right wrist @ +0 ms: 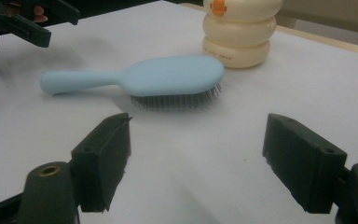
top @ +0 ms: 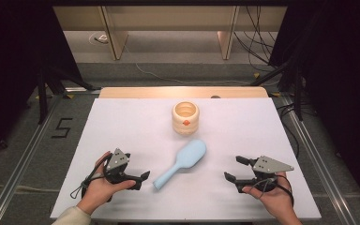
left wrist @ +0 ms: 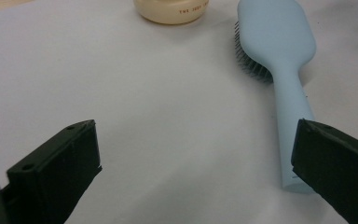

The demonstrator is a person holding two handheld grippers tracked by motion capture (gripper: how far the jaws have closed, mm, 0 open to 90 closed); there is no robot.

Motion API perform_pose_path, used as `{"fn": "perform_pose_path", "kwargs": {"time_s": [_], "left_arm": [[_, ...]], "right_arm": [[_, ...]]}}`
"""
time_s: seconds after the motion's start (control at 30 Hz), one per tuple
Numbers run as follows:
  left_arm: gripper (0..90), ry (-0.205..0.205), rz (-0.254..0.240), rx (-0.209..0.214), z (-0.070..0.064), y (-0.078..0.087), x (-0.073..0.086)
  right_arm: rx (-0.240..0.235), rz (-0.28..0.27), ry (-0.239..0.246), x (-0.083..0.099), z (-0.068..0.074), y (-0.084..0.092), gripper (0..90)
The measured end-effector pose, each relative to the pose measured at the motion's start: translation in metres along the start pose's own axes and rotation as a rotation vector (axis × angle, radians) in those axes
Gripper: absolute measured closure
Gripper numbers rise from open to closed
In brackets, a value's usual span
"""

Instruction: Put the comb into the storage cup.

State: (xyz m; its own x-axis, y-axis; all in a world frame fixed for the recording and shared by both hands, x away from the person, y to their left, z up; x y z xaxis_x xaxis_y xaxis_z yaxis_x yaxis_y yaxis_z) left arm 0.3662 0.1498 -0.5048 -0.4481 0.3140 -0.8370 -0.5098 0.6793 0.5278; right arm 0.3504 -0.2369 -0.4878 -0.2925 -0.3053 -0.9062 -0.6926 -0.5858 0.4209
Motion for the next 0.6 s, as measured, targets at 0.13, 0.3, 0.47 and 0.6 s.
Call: {"fn": "perform_pose_path", "kwargs": {"time_s": [0.13, 0.3, 0.47, 0.6], "left_arm": [[18.9, 0.012, -0.008, -0.024, 0.002, 0.001, -0.001], [73.2, 0.001, 0.061, -0.096, 0.001, -0.003, -0.005], [89.4, 0.014, 0.150, -0.072, -0.010, -0.017, -0.002], [89.6, 0.000, 0.248, -0.007, -0.022, -0.032, 0.005]], "right_arm": [[-0.001, 0.000, 0.000, 0.000, -0.001, 0.000, 24.3], [0.002, 0.003, -0.001, 0.000, -0.001, -0.001, 24.2], [0.002, 0.004, -0.004, 0.000, 0.000, -0.002, 24.2], [0.002, 0.007, -0.003, 0.001, 0.000, -0.003, 24.2]]}}
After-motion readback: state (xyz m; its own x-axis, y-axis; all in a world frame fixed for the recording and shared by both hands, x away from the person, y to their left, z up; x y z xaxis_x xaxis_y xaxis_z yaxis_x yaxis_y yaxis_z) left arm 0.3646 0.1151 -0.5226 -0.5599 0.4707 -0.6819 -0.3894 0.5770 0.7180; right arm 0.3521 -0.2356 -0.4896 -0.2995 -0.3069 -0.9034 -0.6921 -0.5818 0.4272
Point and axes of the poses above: each handheld gripper's, and its own axes: y roughly backward along the jaws, x roughly out of its underside, z roughly to its left, the point moved 5 cm from there along -y, roughly forward along the jaws, and after that the axes turned 9 degrees about x, right-handed, at the moved point
